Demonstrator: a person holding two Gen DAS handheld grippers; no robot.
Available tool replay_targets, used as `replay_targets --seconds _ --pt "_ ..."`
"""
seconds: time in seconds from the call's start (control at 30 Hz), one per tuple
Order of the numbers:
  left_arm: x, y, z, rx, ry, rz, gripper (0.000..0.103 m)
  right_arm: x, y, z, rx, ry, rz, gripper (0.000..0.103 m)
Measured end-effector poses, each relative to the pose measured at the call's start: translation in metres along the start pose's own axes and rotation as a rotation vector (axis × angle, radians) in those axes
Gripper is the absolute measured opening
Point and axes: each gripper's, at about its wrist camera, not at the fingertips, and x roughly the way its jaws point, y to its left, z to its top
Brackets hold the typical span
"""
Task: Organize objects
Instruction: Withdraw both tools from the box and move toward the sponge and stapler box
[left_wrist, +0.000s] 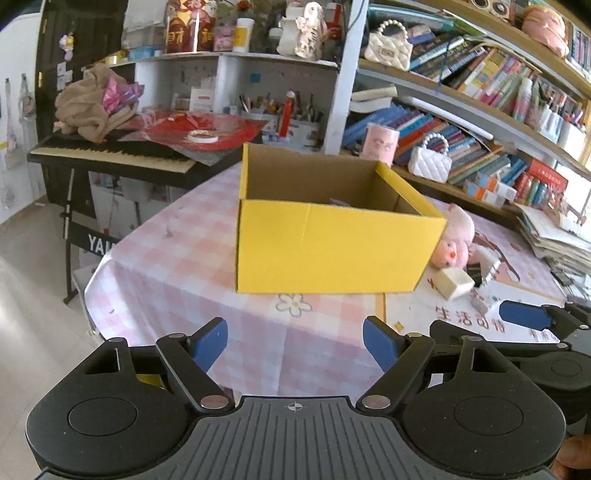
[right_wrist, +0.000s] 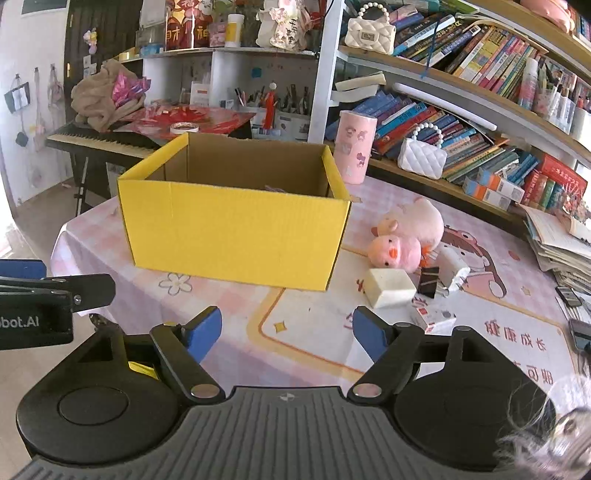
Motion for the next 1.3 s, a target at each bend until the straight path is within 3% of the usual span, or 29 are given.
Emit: replay_targets --seconds 0.43,1.0,1.3 --pt "0.005 -0.031 -0.011 0.055 0.04 -0.089 0.086 -0.023 -0.024 -0.028 0.064 0.043 -0.087 0.087" --pt "0.029 -0.118 -0.015 0.204 0.107 -0.256 0.086 -0.047 -0.099 -0.066 0.224 0.114 -0.271 0.09" --pt "0.051 -0.142 -0.004 0.213 0.118 -0.239 0.091 -0.028 -0.134 -0.065 0.254 0.148 -0.269 0.091"
